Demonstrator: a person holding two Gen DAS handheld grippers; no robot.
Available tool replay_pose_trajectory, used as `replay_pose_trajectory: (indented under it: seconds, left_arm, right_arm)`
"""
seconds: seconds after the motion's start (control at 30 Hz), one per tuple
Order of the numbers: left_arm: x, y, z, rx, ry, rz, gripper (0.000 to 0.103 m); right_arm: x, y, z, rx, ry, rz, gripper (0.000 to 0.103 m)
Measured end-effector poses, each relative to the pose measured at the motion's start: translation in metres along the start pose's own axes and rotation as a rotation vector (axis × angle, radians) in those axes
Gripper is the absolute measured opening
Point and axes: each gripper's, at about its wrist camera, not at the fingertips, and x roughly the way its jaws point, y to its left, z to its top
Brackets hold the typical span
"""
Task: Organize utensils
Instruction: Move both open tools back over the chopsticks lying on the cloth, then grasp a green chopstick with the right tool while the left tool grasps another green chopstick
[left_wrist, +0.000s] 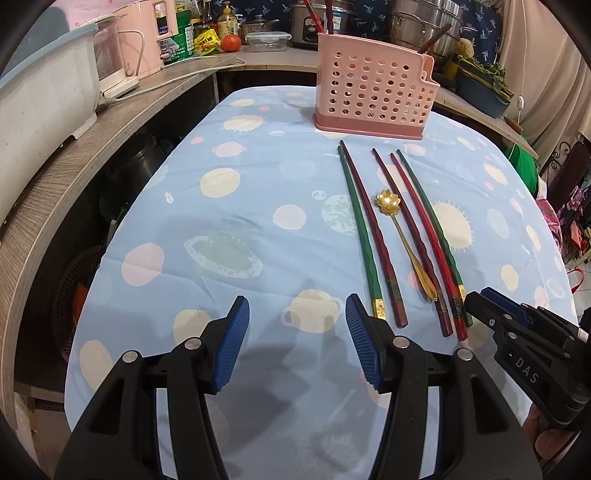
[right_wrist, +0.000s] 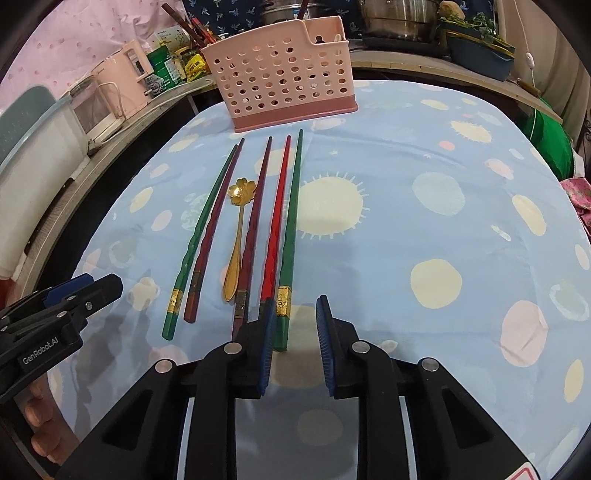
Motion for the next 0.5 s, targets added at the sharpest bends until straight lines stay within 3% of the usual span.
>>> replay_pose_trajectory:
  seconds: [0.23, 0.5]
  left_arm:
    - [0.0029, -0.0023, -0.0005, 0.006, 0.008, -0.004, 0.052]
    - [0.0067, -0.0067, -0.0011, 0.014, 0.020, -0.013, 0.053]
  right_arm:
    - [0.0038, 0.0019, 0.0000, -0.011, 0.004, 0.004, 0.019]
    - [0.0072, 0.0027, -0.0003, -0.025, 0.005, -0.011, 0.010]
